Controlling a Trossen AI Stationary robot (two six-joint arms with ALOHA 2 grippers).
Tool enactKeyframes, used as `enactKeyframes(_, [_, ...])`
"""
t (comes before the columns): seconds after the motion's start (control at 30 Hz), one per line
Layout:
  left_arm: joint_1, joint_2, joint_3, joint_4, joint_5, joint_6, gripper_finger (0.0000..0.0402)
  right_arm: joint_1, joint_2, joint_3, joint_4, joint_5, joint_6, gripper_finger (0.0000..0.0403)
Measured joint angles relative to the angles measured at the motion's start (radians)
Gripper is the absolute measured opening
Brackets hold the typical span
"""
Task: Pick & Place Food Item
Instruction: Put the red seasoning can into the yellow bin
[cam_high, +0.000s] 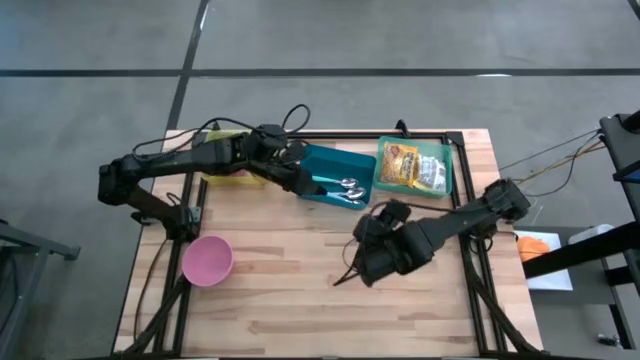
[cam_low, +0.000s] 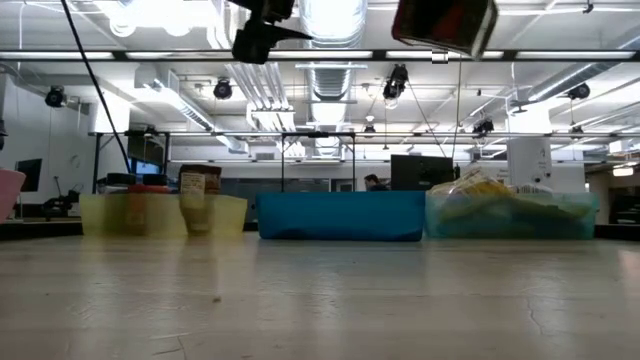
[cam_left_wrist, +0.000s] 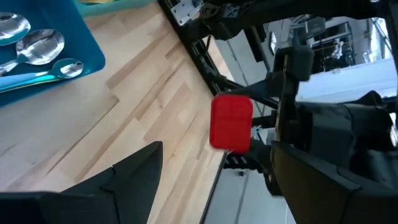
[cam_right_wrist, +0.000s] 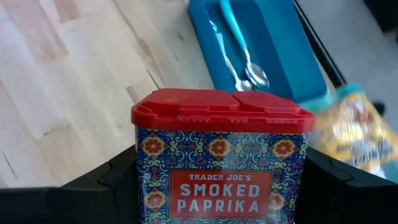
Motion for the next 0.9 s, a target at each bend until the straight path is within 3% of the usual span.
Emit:
enactKeyframes(0.17, [-0.001, 0.044, 0.000, 0.038, 0.016, -0.040, 0.0304, -0.049, -0.006, 0.000, 0.087, 0.000, -0.179, 0.0276])
enactKeyframes(0.53, [-0.014, 0.111, 0.000, 0.173, 0.038, -0.189, 0.0304, -0.114, -0.008, 0.000, 0.186, 0.021, -0.320, 0.0276])
enactKeyframes(0.9, [-0.034, 0.123, 0.000, 0.196, 0.013, -0.238, 0.0305, -0.172, -0.035, 0.000, 0.258, 0.052, -0.394, 0.0276])
